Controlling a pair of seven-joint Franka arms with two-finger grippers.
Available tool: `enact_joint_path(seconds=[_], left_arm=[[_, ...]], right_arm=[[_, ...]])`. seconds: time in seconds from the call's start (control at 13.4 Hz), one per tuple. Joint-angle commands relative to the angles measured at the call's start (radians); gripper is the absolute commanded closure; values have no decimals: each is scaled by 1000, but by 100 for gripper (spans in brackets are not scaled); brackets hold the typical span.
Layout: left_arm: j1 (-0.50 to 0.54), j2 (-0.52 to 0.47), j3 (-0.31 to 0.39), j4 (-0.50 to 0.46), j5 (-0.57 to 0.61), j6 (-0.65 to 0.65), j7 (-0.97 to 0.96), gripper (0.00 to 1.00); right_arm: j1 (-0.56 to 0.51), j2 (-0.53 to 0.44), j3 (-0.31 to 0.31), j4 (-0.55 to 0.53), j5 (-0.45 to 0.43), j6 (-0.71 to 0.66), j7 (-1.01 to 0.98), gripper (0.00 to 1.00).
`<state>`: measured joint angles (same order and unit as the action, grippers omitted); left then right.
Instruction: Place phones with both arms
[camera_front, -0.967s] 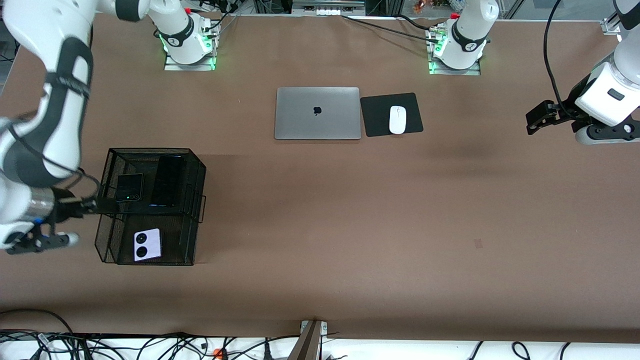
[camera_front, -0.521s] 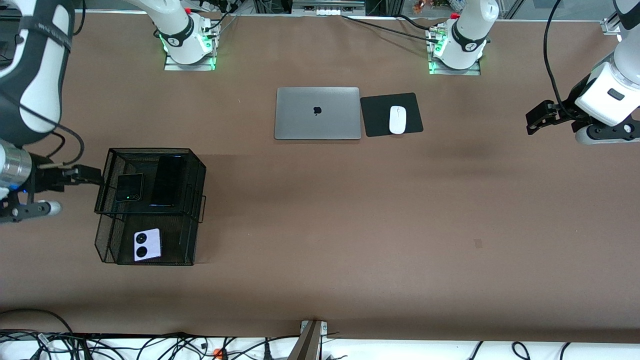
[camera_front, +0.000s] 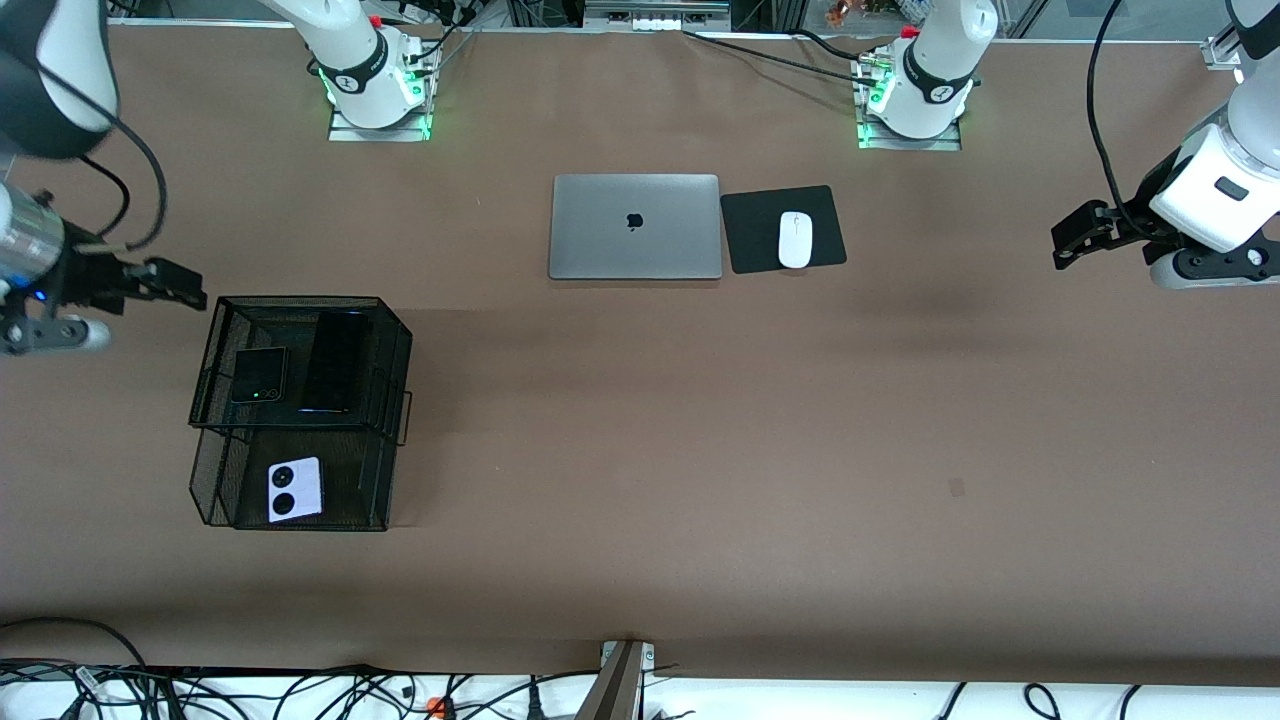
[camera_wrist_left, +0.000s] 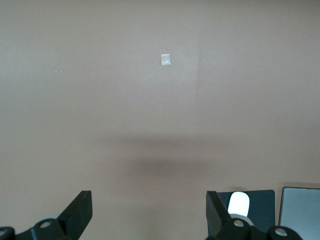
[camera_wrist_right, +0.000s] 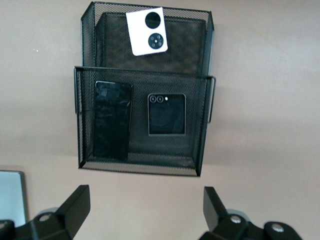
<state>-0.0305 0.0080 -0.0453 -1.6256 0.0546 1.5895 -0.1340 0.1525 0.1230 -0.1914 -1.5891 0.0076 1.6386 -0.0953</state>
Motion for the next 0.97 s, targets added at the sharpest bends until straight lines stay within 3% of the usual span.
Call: enact_joint_path(seconds=[0.0, 0.37, 0.89], left_arm=[[1, 4, -2, 23, -12, -22, 17, 0], [-9, 21, -2, 49, -6, -25, 13, 0], [-8, 23, -2, 52, -6, -25, 14, 0]], right_arm=[[-181, -88, 165, -43, -32, -35, 17, 0], [-189, -118, 167, -26, -66, -111, 17, 0], [-188, -117, 168, -11, -58, -117, 22, 0]])
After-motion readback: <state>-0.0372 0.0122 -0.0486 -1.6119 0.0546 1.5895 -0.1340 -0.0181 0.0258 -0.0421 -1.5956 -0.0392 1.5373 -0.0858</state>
